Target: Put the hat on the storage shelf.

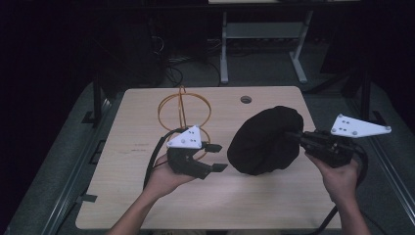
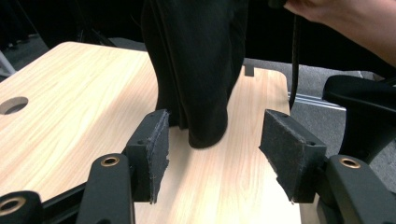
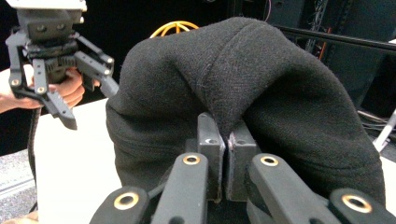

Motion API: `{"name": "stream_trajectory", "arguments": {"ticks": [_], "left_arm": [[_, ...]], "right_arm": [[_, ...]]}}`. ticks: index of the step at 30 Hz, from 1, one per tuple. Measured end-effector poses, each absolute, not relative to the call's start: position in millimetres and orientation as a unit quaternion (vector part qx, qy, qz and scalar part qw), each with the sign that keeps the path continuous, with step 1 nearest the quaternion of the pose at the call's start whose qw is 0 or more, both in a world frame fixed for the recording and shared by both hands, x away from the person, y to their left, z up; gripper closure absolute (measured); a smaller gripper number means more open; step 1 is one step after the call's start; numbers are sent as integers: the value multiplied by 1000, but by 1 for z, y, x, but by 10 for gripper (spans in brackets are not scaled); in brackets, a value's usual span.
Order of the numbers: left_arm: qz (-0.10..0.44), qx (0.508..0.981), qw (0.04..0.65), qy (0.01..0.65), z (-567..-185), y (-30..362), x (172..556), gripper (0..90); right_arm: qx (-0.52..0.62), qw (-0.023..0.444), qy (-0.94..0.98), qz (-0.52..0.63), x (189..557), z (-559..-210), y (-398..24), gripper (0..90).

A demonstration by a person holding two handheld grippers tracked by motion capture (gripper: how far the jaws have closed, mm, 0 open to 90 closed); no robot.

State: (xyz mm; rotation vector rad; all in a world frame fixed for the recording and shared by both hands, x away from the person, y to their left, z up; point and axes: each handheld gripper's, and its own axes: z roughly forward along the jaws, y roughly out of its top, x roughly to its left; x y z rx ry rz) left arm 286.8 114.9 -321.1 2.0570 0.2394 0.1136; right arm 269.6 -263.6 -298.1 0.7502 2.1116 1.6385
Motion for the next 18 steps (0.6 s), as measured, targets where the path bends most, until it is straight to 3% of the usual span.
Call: {"name": "stream_trajectory", "arguments": {"ticks": [18], "left_arm": [[53, 861, 495, 106, -353, 139, 269, 375]], "right_arm": [[240, 165, 761, 580, 302, -257, -232, 872]]}}
